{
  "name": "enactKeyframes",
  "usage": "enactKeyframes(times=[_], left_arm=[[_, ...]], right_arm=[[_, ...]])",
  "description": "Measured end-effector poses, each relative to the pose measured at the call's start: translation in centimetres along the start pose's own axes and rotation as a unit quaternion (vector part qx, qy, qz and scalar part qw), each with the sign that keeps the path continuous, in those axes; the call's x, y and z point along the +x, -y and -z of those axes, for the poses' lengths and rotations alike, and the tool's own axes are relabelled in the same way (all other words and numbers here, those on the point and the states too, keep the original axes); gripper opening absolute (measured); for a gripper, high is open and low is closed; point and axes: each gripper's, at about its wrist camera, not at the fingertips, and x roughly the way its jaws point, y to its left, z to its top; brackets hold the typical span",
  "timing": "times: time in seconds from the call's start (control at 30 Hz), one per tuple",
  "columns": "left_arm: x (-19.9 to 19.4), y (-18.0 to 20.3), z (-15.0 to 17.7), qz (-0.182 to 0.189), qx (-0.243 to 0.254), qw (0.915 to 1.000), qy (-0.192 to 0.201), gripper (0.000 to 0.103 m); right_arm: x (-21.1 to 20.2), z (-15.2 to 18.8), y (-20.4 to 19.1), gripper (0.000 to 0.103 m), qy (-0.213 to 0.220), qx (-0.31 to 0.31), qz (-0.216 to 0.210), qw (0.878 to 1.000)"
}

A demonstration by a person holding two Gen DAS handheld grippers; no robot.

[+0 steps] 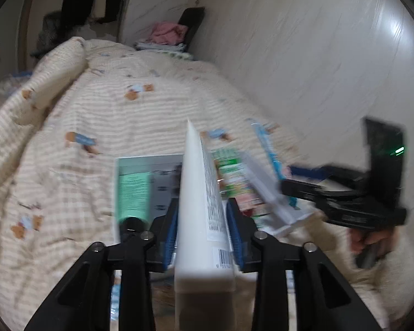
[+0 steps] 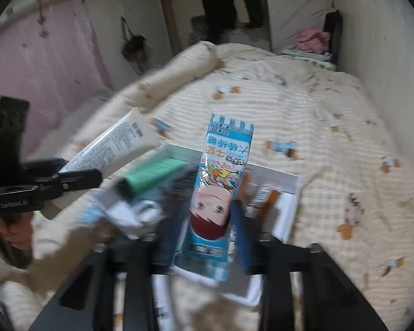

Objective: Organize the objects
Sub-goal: 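Drop the lotion tube and candy stick pack into the box with both grippers, then grasp the blue snack stick pack with the left gripper and lift it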

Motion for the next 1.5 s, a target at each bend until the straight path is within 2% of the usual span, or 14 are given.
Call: enactKeyframes(times=[0.03, 0.1, 0.2, 0.33, 0.43, 0.8, 0.93, 1.1, 1.17, 1.2, 1.27, 1.33, 1.4, 1.5], left_arm=[[-0.1, -0.3, 0.5, -0.024, 0.012, 0.9996, 0.007, 0.064], [-1.0, -0.7, 1.5, -0.031, 0.030, 0.9988, 0.024, 0.078], [-2.6, -1.3, 2.9, -0.024, 0.062, 0.9976, 0.019, 0.079], [-4.1, -1.8, 4.8, -0.052, 0.118, 0.9917, 0.001, 0.080], [-3.6, -2.2, 6.5, -0.051, 0.163, 0.9847, -0.035, 0.079], [-0.2, -1.0, 8.9, -0.003, 0.218, 0.9698, -0.110, 0.073], [1.1, -1.1, 8.5, 0.000, 0.194, 0.9741, -0.116, 0.078], [2.1, -2.9, 7.2, 0.038, 0.079, 0.9891, -0.118, 0.078], [2.2, -2.7, 7.1, 0.030, 0.076, 0.9896, -0.118, 0.078], [2.2, -2.4, 7.3, 0.019, 0.086, 0.9891, -0.118, 0.077], [2.1, -1.9, 7.6, -0.020, 0.105, 0.9878, -0.114, 0.062], [1.9, -2.0, 7.7, -0.053, 0.111, 0.9857, -0.116, 0.027], [1.4, -2.6, 7.7, -0.038, 0.100, 0.9864, -0.125, 0.014], [0.1, -2.5, 7.6, -0.048, 0.101, 0.9864, -0.120, 0.005]], right_arm=[[-0.4, 0.5, 0.0, 0.091, 0.010, 0.002, 0.000, 1.000], [-1.3, 1.2, 0.2, 0.091, 0.018, 0.014, -0.041, 0.999], [-3.2, 2.3, 0.7, 0.091, 0.016, 0.038, -0.076, 0.996], [-5.2, 3.5, -0.4, 0.091, 0.006, 0.025, -0.109, 0.994], [-5.4, 4.4, -1.4, 0.091, -0.011, 0.009, -0.131, 0.991], [-4.6, 6.1, -2.2, 0.091, -0.039, 0.002, -0.135, 0.990], [-4.8, 6.1, -2.0, 0.091, -0.035, 0.006, -0.136, 0.990], [-4.8, 6.3, -1.9, 0.091, -0.032, 0.013, -0.141, 0.989], [-4.9, 6.3, -2.0, 0.091, -0.031, 0.013, -0.142, 0.989], [-4.9, 6.3, -2.0, 0.091, -0.031, 0.013, -0.143, 0.989], [-5.0, 6.3, -2.1, 0.091, -0.029, 0.012, -0.143, 0.989], [-5.2, 6.3, -2.2, 0.091, -0.028, 0.011, -0.143, 0.989], [-5.4, 6.4, -2.2, 0.091, -0.027, 0.011, -0.143, 0.989], [-5.6, 6.4, -2.3, 0.091, -0.025, 0.011, -0.144, 0.989]])
